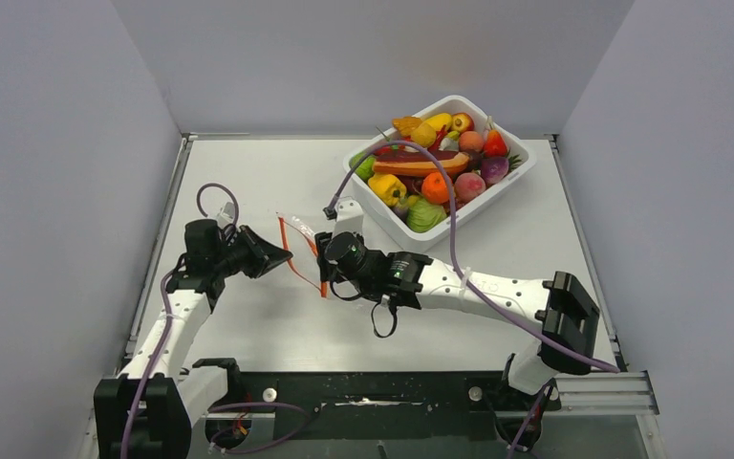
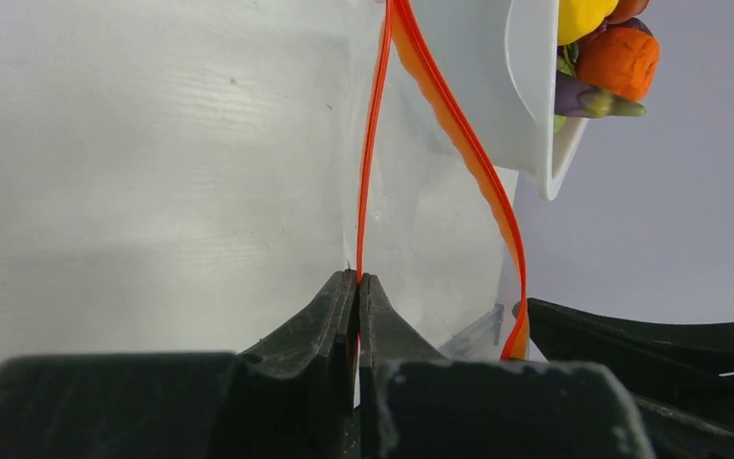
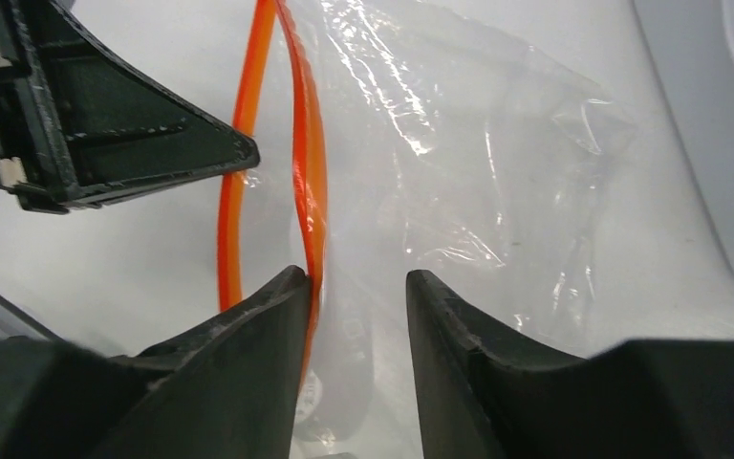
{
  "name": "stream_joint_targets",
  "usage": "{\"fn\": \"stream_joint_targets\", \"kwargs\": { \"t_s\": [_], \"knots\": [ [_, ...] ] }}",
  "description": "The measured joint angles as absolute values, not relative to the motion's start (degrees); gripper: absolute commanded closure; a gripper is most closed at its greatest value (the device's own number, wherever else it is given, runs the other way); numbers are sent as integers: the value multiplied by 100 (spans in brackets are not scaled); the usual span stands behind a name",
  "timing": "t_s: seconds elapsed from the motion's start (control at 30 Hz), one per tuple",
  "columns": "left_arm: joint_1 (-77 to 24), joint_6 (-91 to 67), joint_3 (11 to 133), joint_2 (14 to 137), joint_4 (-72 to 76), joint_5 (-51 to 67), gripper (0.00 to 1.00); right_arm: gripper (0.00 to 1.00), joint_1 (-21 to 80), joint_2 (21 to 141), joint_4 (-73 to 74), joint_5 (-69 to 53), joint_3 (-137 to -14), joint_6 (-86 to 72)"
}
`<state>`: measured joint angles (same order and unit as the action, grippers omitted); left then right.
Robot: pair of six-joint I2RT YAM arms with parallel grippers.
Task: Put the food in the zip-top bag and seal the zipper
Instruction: Open the zipper of the food storage bag.
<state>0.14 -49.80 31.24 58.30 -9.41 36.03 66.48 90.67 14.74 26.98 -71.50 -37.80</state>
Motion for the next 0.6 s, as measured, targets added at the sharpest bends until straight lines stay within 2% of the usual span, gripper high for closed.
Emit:
{"fn": "stream_joint_targets", "kwargs": {
  "t_s": [0.13, 0.3, 0.6],
  "knots": [
    [12, -4906, 3232, 5736, -1031, 3590, 100, 49, 6648, 9179, 2196, 2971, -7618, -3789],
    [-45, -5006, 3343, 5627, -1061, 3625, 100, 48, 6654, 9653, 2838, 3223, -8753, -3726],
    [-161, -5011, 3863, 5343, -1190, 3632, 100, 47, 6659, 9841, 3006, 3173, -9015, -3452]
  ]
}}
